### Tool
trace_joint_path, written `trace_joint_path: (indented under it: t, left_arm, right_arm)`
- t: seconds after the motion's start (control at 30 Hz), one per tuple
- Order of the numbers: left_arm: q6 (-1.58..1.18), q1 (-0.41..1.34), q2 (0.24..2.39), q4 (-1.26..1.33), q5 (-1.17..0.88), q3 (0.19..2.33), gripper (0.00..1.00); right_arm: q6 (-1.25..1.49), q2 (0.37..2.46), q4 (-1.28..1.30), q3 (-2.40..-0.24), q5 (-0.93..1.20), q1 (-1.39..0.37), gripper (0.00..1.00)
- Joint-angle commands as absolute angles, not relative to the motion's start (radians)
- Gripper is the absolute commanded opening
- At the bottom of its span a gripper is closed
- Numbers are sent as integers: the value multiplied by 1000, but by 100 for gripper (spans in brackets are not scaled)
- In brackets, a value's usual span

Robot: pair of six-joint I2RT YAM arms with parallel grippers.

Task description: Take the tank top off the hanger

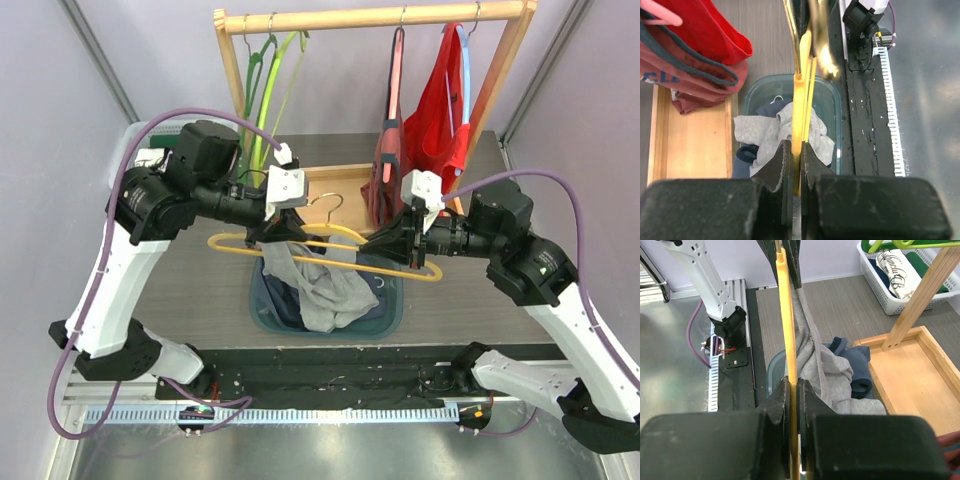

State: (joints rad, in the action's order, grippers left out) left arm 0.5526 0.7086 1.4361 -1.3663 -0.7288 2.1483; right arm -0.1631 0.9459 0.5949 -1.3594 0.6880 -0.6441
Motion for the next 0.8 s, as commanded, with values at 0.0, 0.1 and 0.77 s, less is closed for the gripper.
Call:
trace_joint_path:
  t: [0.0,0.1,0.77]
  left_arm:
    - [416,712,1420,-1321,-580,2165,22]
    - [310,712,1413,-1218,-346,2134,53]
    - [187,712,1385,-1140,-193,2140,65]
  right_arm:
    - [-103,905,534,-1370,641,-637,1]
    - [-80,882,531,-1359,614,-637,1]
    - [-12,782,581,-1356,414,-637,1]
